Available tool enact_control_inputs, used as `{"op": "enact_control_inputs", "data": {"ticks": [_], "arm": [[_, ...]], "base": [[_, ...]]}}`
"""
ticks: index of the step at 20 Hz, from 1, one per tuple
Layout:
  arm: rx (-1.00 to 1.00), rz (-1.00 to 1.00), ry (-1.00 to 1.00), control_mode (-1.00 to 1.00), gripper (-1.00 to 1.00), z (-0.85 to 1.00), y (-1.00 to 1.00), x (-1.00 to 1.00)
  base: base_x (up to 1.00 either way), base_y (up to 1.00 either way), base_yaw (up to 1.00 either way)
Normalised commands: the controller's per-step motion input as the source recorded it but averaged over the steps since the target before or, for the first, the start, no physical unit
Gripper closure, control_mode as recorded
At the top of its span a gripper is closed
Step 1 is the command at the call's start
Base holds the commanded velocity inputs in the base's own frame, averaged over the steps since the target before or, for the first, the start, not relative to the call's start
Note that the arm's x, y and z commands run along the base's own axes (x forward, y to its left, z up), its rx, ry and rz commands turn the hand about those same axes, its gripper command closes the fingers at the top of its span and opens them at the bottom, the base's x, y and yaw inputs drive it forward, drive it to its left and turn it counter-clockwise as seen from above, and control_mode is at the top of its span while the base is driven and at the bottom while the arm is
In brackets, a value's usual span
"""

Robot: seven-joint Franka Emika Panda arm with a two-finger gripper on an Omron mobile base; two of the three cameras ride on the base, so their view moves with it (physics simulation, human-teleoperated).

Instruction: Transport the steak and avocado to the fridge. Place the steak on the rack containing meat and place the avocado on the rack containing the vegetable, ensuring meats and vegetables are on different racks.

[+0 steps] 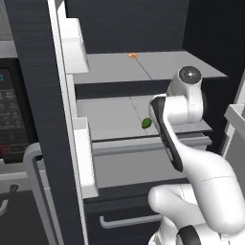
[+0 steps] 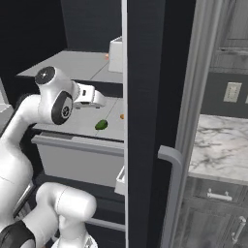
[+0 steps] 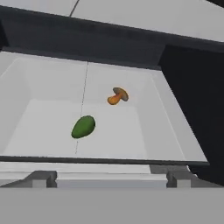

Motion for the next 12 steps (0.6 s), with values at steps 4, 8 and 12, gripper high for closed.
{"op": "enact_control_inputs", "data": {"ticks": [4,8,12], "arm": [[0.22,-0.10,0.05,-1.00,-1.00,0.19,-0.06,-1.00],[0.07,-0.01,0.00,-1.00,-1.00,0.26,0.00,-1.00],[0.00,0.00,-0.02,-1.00,-1.00,0.41,0.00,-0.94]], "base": [[0.00,0.00,0.00],[0.00,0.00,0.00],[0.00,0.00,0.00]]}}
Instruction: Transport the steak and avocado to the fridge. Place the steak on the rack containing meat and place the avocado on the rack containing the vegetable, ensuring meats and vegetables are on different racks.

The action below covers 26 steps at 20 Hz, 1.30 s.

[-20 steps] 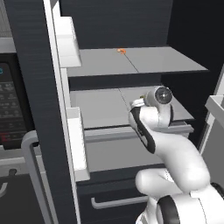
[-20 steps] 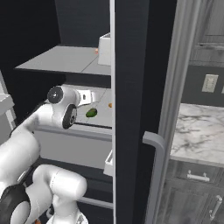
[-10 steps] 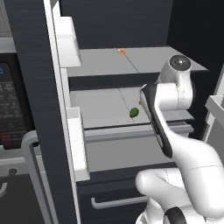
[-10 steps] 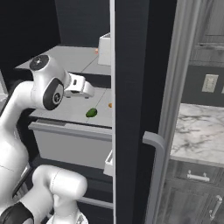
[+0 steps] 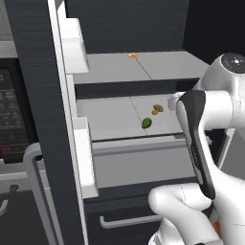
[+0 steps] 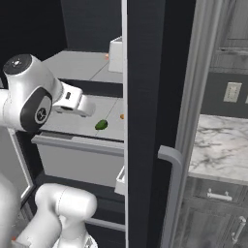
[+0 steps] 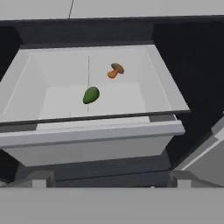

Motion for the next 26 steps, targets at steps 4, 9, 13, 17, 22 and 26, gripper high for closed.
{"op": "enact_control_inputs", "data": {"ticks": [4,9,13,17,22,26], "arm": [[0.00,0.00,0.00,-1.00,-1.00,0.51,0.00,-0.72],[0.00,0.10,-0.16,-1.00,-1.00,0.23,0.05,-0.67],[0.00,0.13,-0.32,-1.00,-1.00,0.49,0.00,-0.75],[0.00,0.06,-0.15,1.00,-1.00,0.24,0.02,-0.43],[0.00,0.00,0.00,1.00,-1.00,0.00,0.00,0.00],[0.00,0.00,0.00,1.00,-1.00,0.00,0.00,0.00]], "base": [[0.00,0.00,0.00],[0.00,0.00,0.00],[0.00,0.00,0.00],[-0.47,0.06,0.00],[-1.00,0.17,0.00],[-1.00,0.32,-0.01]]}}
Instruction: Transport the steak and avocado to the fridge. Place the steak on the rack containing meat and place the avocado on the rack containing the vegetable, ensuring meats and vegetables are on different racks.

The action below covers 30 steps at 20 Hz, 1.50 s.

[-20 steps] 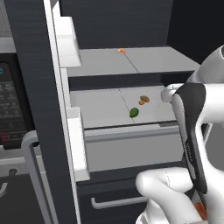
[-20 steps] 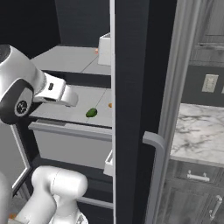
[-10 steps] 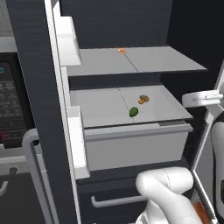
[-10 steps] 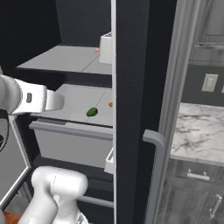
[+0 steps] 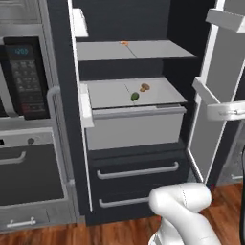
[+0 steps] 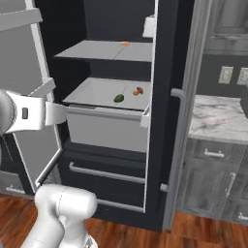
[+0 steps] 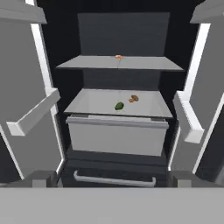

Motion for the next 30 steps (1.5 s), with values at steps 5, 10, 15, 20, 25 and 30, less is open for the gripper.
{"op": "enact_control_inputs", "data": {"ticks": [5,10,15,20,25,30], "arm": [[0.00,0.00,0.00,1.00,-1.00,0.00,0.00,0.00],[0.00,0.00,0.00,1.00,-1.00,0.00,0.00,0.00],[0.00,0.00,0.00,1.00,-1.00,0.00,0.00,0.00],[0.00,0.00,0.00,1.00,-1.00,0.00,0.00,0.00],[0.00,0.00,0.00,1.00,-1.00,0.00,0.00,0.00],[0.00,0.00,0.00,1.00,-1.00,0.00,0.00,0.00]], "base": [[-1.00,0.09,-0.06],[-0.28,-0.25,-0.79],[0.00,0.00,-1.00],[0.00,0.00,-1.00],[0.00,0.00,-1.00],[0.17,0.15,-0.95]]}}
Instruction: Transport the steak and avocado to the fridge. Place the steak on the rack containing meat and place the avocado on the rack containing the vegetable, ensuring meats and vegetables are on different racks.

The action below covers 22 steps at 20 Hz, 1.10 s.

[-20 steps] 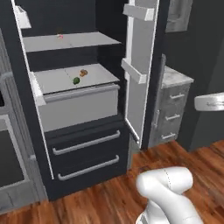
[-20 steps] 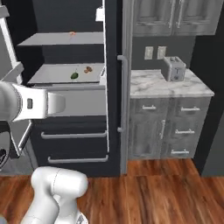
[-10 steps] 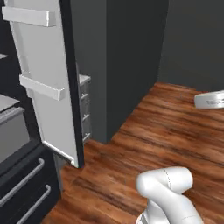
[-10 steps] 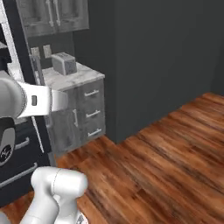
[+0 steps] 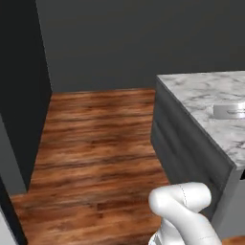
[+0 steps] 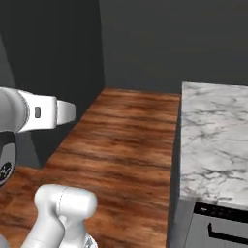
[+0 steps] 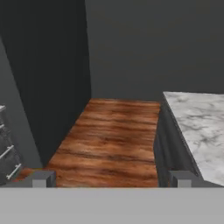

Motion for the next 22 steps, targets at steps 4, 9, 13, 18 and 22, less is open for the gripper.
{"op": "enact_control_inputs", "data": {"ticks": [4,9,13,18,22], "arm": [[0.00,0.00,0.00,1.00,-1.00,0.00,0.00,0.00],[0.00,0.00,0.00,1.00,-1.00,0.00,0.00,0.00],[0.00,0.00,0.00,1.00,-1.00,0.00,0.00,0.00],[0.00,0.00,0.00,1.00,-1.00,0.00,0.00,0.00],[0.00,0.00,0.00,1.00,-1.00,0.00,0.00,0.00]], "base": [[1.00,0.96,-0.55],[1.00,0.53,-0.42],[1.00,0.06,-0.30],[1.00,0.08,-0.20],[1.00,0.25,-0.18]]}}
